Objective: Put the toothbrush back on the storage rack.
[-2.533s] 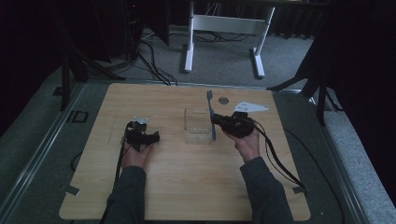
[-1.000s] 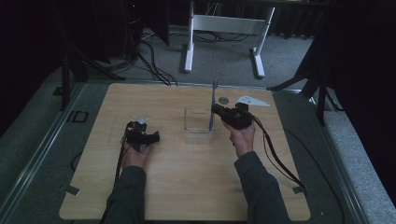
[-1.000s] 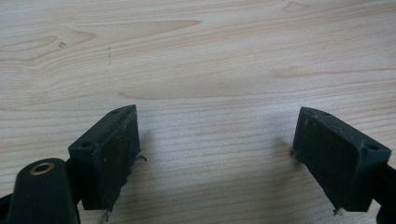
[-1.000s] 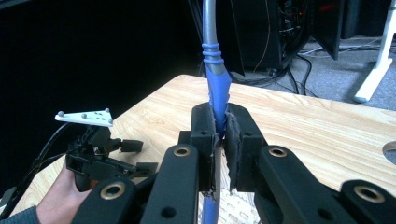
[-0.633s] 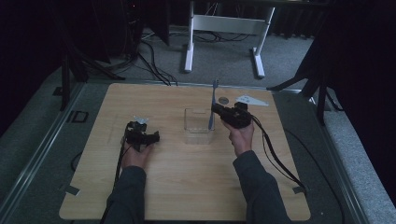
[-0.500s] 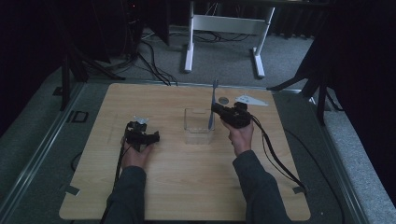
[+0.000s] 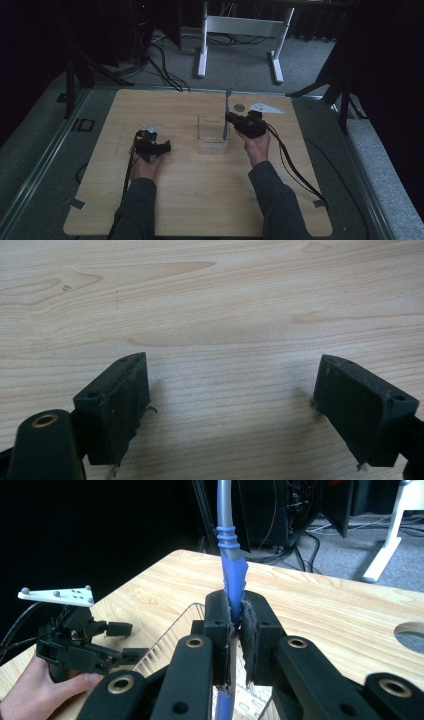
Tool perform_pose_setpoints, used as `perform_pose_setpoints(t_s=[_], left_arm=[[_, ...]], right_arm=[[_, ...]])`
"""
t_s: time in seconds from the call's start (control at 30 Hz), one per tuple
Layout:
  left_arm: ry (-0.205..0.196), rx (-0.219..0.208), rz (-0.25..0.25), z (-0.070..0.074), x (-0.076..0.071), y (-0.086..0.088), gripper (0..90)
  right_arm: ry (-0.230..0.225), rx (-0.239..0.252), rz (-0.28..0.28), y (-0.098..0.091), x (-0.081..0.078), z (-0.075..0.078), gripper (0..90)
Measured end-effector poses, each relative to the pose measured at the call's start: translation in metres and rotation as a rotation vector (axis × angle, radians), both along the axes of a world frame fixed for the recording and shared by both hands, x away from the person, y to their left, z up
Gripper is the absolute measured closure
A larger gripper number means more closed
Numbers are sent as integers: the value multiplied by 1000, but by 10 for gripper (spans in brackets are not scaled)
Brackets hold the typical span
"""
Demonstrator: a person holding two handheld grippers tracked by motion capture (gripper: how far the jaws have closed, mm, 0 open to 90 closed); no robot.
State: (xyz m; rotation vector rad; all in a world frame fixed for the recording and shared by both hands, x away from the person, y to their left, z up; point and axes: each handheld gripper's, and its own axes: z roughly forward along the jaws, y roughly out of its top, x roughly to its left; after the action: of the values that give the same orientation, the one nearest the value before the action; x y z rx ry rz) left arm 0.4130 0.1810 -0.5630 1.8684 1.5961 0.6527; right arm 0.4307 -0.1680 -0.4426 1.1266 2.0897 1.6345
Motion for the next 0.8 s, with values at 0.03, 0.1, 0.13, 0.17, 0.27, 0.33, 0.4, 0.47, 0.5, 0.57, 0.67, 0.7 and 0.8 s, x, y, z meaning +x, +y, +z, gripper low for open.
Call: perform_pose_setpoints(t_s=[0.03, 0.1, 0.13, 0.17, 0.27, 0.33, 0.4, 0.47, 0.5, 0.57, 0.67, 0.7, 0.8], left_arm=[[0, 0, 0, 0, 0, 0, 150], [0, 0, 0, 0, 0, 0, 150], [0, 0, 0, 0, 0, 0, 150], [0, 0, 0, 0, 0, 0, 150], [0, 1, -1, 0, 0, 0, 150], [-1, 1, -1, 0, 0, 0, 150], [-1, 0, 0, 0, 0, 0, 150], [0, 0, 0, 0, 0, 0, 150], [0, 0, 0, 0, 0, 0, 150], [0, -1, 0, 0, 0, 0, 150], [-1, -2, 1, 0, 0, 0, 150], [0, -2, 1, 0, 0, 0, 150], [0, -1, 1, 0, 0, 0, 150]], right_arm=[[-1, -6, 0, 0, 0, -1, 822], [2, -11, -1, 1, 1, -2, 822], [3, -15, -2, 1, 1, -2, 822], [0, -22, -2, 2, 1, -3, 822], [1, -41, 2, 3, 1, -5, 822], [1, -57, 5, 4, 0, -7, 822], [0, -71, 6, 6, 0, -9, 821], [-1, -83, 11, 7, 0, -10, 821], [-1, -90, 14, 7, 0, -11, 821], [-2, -101, 19, 8, -1, -12, 821], [-6, -122, 24, 9, -1, -14, 821], [-9, -129, 25, 10, -2, -14, 821], [-15, -158, 45, 11, -4, -15, 819]])
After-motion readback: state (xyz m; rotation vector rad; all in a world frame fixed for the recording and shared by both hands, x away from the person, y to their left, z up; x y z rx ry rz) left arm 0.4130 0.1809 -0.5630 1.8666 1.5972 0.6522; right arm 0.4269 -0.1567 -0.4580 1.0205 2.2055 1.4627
